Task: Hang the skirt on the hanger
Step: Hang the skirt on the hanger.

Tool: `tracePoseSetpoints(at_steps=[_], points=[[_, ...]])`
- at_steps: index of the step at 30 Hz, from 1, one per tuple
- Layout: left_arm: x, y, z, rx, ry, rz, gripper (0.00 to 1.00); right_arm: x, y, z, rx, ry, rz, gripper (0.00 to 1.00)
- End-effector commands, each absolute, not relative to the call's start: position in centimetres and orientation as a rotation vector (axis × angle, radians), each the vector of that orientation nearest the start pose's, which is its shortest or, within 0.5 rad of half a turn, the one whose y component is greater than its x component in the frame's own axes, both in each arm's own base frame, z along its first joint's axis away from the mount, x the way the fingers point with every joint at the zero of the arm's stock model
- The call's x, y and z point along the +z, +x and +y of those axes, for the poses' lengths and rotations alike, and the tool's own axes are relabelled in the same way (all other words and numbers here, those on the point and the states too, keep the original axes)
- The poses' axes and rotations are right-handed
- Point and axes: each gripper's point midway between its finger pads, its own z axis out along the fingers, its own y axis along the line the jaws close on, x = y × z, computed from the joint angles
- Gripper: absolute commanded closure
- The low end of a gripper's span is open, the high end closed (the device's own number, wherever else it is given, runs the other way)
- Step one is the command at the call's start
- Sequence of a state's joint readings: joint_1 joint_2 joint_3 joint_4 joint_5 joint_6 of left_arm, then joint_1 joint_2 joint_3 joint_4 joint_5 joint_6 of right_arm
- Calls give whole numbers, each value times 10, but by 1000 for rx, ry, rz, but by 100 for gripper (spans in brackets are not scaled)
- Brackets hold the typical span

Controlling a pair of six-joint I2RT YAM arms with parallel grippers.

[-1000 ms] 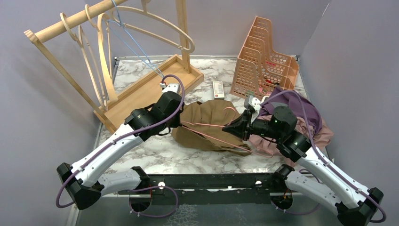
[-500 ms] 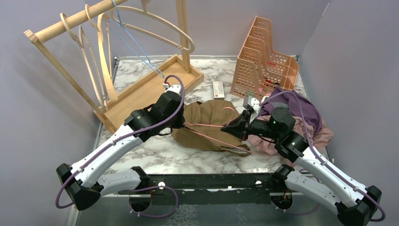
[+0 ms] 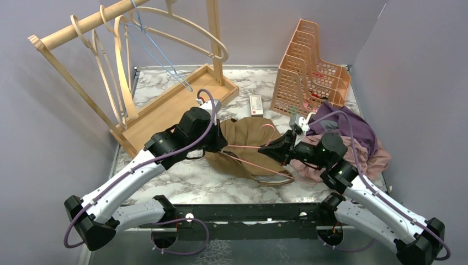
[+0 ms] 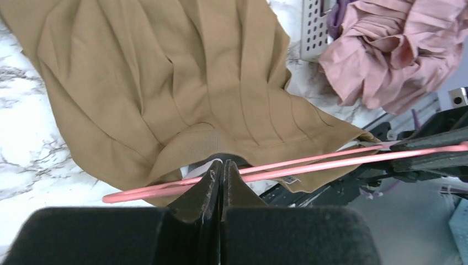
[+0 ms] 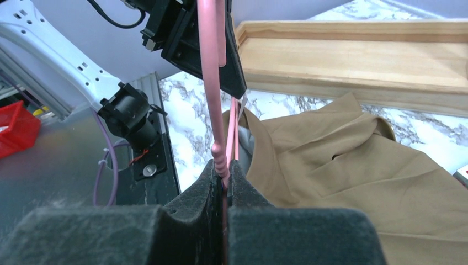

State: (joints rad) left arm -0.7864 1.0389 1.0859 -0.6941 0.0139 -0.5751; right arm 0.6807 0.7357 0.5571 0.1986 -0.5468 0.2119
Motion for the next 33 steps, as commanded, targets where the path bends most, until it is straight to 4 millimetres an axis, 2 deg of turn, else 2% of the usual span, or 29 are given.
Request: tracePoseSetpoints(at_steps=[1,3,5,9,11,16,17,20,22,26,30,33], points=[[266,185,-255,-945,340,2203,96,307,178,254,1058,-712,1291,99],[276,188,-252,-938,326,2169,91,310,176,251,1056,-692,1268,99],[290,192,-249,-928,305,2121,78,315,175,248,1051,-679,1244,99],[330,199,-240,-909,312,1965,56,330,172,241,1040,-651,1185,99],[350,198,-238,-909,357,1878,49,341,171,238,1035,-633,1150,99],[411,188,-244,-915,590,1590,37,375,170,239,1020,-658,1104,99],[424,187,-246,-899,637,1531,34,389,170,240,1016,-671,1094,99],[461,187,-246,-826,745,1373,24,414,172,247,999,-726,1113,99],[478,188,-248,-773,814,1292,18,432,171,251,1000,-770,1107,99],[493,187,-257,-721,943,1195,14,470,167,256,998,-839,1096,99],[513,189,-260,-664,991,1113,14,492,157,264,1025,-950,1101,99],[528,200,-260,-618,963,1104,15,506,153,268,1041,-1019,1108,99]])
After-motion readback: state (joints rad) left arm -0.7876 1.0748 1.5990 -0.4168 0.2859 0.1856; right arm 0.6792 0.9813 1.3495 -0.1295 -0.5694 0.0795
